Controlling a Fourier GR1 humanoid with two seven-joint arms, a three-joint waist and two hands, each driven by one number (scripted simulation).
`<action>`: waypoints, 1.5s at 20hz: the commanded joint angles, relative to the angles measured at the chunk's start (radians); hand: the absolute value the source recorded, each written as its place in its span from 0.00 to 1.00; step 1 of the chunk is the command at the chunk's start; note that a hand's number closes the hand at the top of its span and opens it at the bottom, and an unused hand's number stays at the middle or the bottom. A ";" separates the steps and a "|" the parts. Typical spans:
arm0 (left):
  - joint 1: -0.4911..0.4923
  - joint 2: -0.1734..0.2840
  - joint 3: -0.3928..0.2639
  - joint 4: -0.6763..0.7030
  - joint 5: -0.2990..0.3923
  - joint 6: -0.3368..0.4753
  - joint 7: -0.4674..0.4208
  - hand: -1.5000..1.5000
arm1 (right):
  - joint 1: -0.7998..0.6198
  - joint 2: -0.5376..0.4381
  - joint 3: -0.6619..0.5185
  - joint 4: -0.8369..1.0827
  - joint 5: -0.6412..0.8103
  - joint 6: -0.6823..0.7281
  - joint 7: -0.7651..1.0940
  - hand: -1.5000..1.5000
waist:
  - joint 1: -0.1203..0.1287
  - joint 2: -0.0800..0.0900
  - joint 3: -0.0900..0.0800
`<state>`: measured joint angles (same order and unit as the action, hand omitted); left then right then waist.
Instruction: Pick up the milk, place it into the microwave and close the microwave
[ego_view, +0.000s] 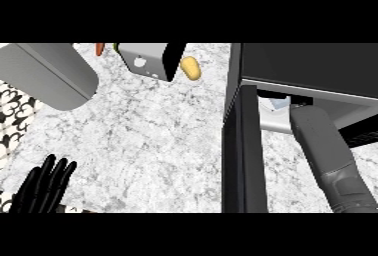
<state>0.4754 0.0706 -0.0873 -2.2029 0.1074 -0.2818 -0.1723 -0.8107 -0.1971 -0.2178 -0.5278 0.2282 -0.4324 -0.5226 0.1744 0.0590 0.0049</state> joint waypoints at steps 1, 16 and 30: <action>-0.035 -0.017 -0.013 -0.006 -0.033 0.031 0.018 0.00 | -0.092 -0.032 -0.028 0.114 -0.009 0.035 0.012 0.00 | -0.032 -0.001 0.002; -0.028 -0.070 -0.144 0.017 -0.141 0.104 0.015 0.00 | -0.114 -0.045 -0.104 0.310 -0.052 0.139 -0.178 0.00 | -0.082 -0.019 0.001; -0.071 -0.050 -0.193 0.087 -0.136 0.076 0.061 0.00 | -0.023 0.004 -0.135 0.374 -0.087 0.336 -0.355 0.00 | -0.132 -0.041 -0.002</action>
<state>0.4166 0.0099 -0.2763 -2.1282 -0.0412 -0.1911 -0.1330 -0.8683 -0.2124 -0.3516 -0.1633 0.1469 -0.1556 -0.8272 0.0574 0.0252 0.0034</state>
